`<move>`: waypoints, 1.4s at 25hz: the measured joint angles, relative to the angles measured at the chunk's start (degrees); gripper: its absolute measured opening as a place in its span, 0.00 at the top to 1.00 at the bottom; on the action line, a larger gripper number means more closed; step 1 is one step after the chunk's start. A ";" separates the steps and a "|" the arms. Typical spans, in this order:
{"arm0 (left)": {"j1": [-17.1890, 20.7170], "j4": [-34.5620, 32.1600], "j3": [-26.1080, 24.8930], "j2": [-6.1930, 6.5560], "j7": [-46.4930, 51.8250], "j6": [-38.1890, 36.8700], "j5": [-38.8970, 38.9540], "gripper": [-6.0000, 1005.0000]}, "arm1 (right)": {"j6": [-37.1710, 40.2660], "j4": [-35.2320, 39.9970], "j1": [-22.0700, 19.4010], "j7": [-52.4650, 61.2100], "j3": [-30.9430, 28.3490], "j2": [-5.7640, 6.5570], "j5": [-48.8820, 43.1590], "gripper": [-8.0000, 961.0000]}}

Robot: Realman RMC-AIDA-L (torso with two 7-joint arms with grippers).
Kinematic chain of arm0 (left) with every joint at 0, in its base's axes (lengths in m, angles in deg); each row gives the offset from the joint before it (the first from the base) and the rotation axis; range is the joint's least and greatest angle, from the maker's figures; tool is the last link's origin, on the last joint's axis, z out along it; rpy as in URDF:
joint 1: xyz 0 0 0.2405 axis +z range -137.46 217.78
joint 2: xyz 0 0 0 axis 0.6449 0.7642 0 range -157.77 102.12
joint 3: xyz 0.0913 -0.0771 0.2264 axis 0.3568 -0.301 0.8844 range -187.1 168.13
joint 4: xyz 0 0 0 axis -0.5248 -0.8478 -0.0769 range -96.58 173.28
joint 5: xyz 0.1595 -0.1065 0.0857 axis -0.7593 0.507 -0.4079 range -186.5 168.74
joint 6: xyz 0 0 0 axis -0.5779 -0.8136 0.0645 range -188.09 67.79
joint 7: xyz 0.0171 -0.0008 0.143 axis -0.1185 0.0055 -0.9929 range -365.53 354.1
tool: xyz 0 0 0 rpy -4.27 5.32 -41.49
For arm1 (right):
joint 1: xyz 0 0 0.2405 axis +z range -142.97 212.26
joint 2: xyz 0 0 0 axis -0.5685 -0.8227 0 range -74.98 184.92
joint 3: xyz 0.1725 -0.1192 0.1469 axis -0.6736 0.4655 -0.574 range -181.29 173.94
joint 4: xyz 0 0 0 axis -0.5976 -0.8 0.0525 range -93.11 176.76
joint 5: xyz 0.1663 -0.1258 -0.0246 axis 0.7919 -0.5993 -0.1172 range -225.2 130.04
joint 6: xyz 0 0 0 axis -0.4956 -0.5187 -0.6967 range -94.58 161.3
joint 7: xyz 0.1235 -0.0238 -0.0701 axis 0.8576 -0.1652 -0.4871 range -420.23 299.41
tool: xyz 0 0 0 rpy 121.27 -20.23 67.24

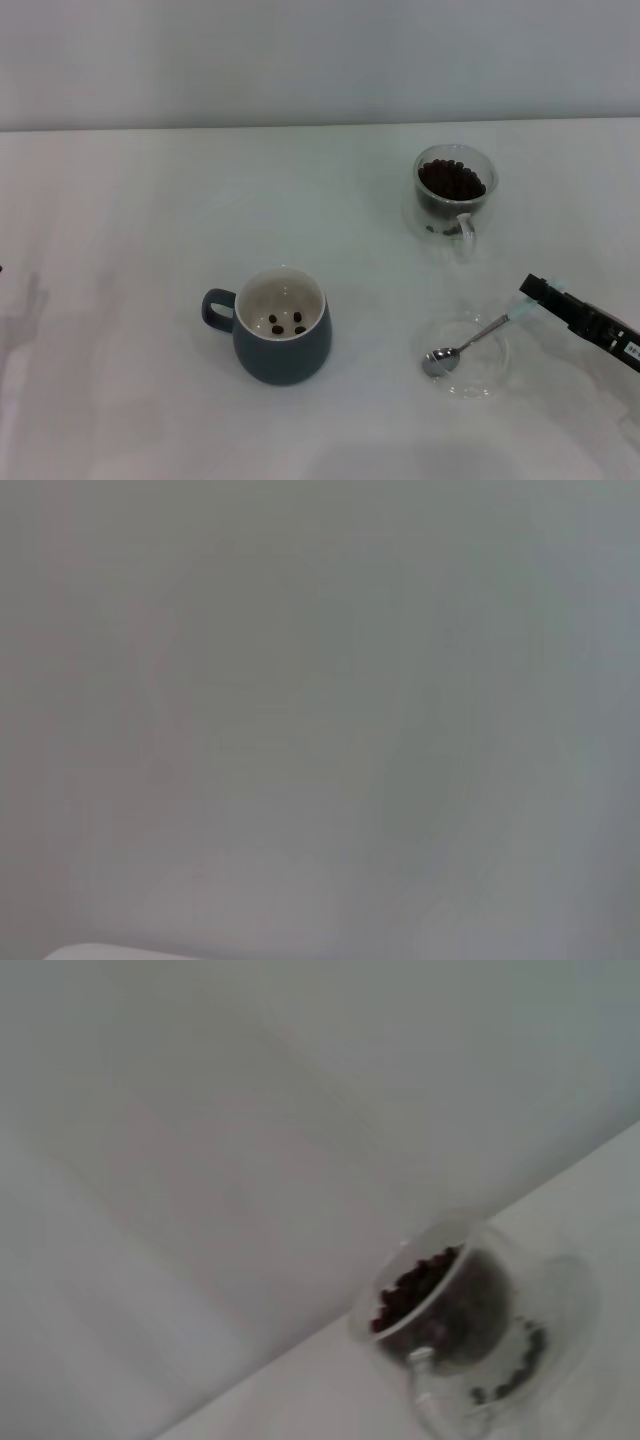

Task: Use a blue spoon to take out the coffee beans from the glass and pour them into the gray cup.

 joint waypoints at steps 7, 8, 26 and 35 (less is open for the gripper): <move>-0.21 0.10 0.00 0.00 0.00 0.01 0.00 0.14 | -1.38 0.25 -0.38 -2.22 -2.49 0.10 0.08 0.64; -0.22 0.11 0.00 0.00 0.00 0.00 0.00 0.14 | -1.39 0.21 -0.51 -2.74 -3.51 0.22 0.07 0.63; -1.47 0.23 0.29 0.10 -0.55 -0.25 0.00 0.14 | -0.49 2.18 2.45 -40.61 -27.37 -0.48 0.31 0.62; -1.88 0.09 0.39 0.00 -1.73 -0.45 0.00 0.14 | -4.34 -8.04 12.42 -62.38 -27.67 -0.78 8.05 0.61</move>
